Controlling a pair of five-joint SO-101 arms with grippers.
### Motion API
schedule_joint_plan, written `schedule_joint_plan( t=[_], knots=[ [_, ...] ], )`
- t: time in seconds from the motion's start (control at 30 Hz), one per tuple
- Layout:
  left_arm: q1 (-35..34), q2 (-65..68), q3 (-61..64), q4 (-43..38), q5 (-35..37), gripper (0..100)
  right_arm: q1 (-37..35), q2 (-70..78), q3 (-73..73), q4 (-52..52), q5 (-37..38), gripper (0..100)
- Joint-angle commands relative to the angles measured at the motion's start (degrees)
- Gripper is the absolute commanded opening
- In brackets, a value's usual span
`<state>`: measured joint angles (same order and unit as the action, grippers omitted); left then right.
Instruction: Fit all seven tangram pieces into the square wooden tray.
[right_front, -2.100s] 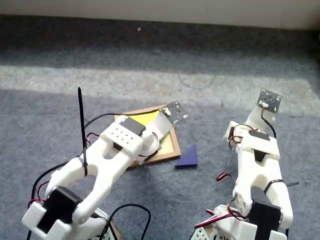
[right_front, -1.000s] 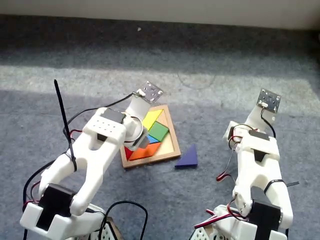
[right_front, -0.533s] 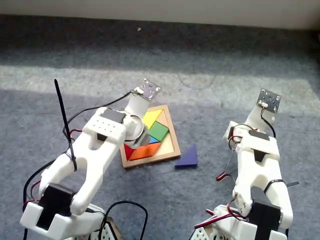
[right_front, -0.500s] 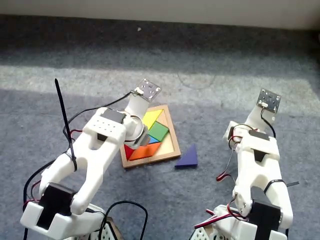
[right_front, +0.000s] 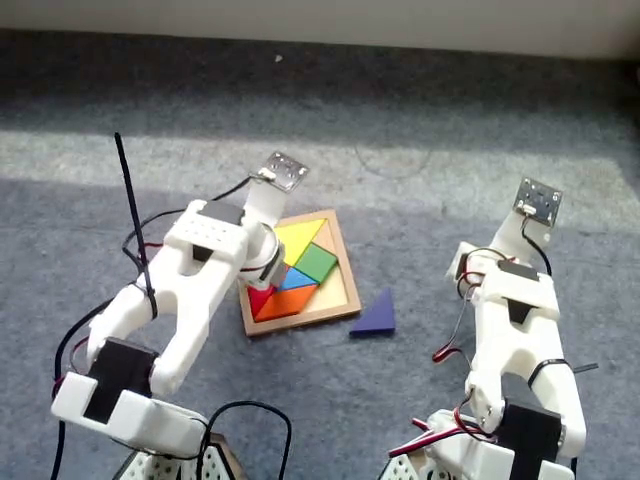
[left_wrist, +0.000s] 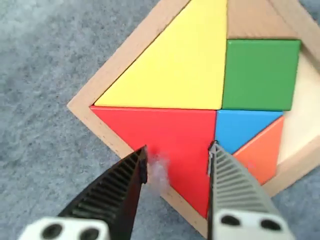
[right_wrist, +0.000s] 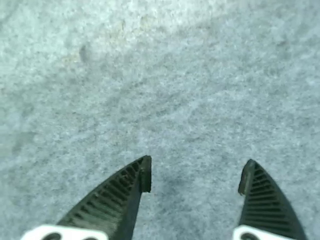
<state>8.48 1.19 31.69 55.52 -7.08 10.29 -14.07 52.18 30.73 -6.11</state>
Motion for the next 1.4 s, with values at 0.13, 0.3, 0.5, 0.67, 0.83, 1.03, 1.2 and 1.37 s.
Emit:
schedule_joint_plan(
  t=[0.13, 0.3, 0.5, 0.67, 0.83, 1.03, 1.2, 1.37],
  knots=[
    [-2.6, -6.2, -2.0, 6.8, 0.5, 19, -0.5, -0.3, -2.0, -1.0, -0.3, 27.4],
    [-2.6, -16.7, 0.0, 10.7, 0.5, 19, -0.6, -0.2, -2.0, -1.1, -0.3, 27.4],
    [-2.7, -30.5, 11.7, 8.4, 0.5, 19, -0.6, -0.2, -2.0, -1.1, -0.3, 27.4],
    [-5.6, -41.9, 24.8, 0.3, 0.5, 19, -0.6, -0.2, -2.0, -1.1, -0.5, 27.4],
    [-11.3, -53.9, 35.6, -6.2, 0.5, 19, -0.6, -0.2, -2.0, -1.1, -0.6, 27.4],
    [-12.5, -65.4, 43.7, -7.6, 0.6, 19, -0.7, -0.3, -2.2, -1.1, -0.6, 27.4],
    [-12.5, -73.5, 49.6, -7.6, 0.6, 18, -3.8, -0.3, -2.0, -1.0, -0.7, 27.4],
    [-12.5, -81.3, 55.0, -7.6, 0.4, 8, -5.8, -0.9, -2.2, 0.2, -4.5, 27.4]
  ],
)
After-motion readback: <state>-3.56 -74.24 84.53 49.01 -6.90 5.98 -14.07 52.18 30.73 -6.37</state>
